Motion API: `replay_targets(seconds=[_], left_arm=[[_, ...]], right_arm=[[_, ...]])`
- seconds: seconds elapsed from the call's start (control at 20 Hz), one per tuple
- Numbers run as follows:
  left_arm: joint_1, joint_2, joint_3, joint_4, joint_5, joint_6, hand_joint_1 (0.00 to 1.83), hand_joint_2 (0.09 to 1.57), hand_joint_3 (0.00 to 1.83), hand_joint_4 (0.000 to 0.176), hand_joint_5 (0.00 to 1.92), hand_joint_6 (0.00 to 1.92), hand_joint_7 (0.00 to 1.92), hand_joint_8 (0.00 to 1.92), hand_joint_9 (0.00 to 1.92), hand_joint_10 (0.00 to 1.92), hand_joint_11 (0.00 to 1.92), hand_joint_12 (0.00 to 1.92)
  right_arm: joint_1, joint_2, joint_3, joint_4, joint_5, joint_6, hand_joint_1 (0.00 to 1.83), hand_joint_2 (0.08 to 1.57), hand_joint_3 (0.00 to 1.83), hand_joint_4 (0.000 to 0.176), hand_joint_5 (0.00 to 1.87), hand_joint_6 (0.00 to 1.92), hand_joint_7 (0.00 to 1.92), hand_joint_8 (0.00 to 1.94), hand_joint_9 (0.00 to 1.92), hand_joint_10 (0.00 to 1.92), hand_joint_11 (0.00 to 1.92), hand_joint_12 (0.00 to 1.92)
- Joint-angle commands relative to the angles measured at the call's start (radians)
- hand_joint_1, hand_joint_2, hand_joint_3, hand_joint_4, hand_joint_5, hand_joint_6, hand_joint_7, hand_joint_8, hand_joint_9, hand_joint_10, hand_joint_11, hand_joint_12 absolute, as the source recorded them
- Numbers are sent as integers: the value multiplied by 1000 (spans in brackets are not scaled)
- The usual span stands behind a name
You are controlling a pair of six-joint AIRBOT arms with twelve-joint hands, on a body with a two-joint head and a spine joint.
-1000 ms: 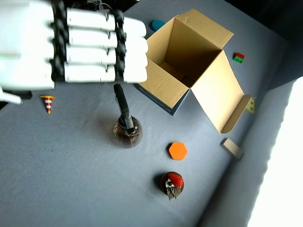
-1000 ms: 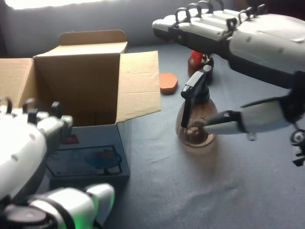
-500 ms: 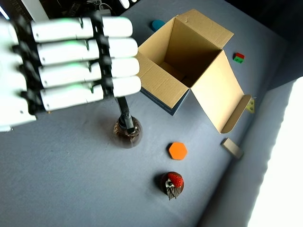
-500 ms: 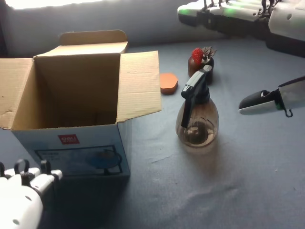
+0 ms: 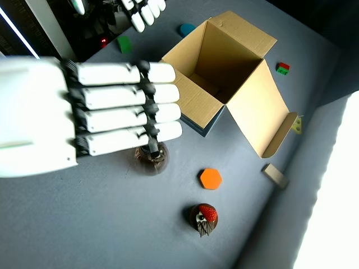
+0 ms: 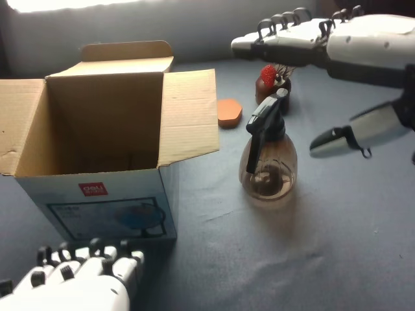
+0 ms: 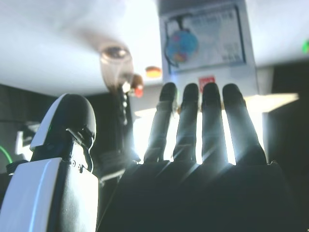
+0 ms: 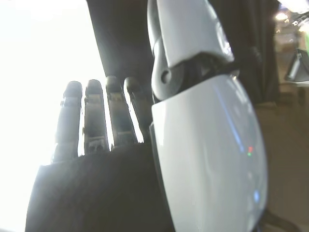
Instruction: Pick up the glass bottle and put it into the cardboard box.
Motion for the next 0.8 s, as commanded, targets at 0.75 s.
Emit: replay_targets(seconds=[0.75], left_arm=[[416, -84, 76, 444, -46, -328, 203, 1230, 3, 17, 120, 0, 59, 0, 24, 1, 0, 0]], right_arm=[[62, -126, 164, -848, 27, 779, 1207, 935, 63, 0, 0, 0, 0, 0, 0, 0, 0, 0]])
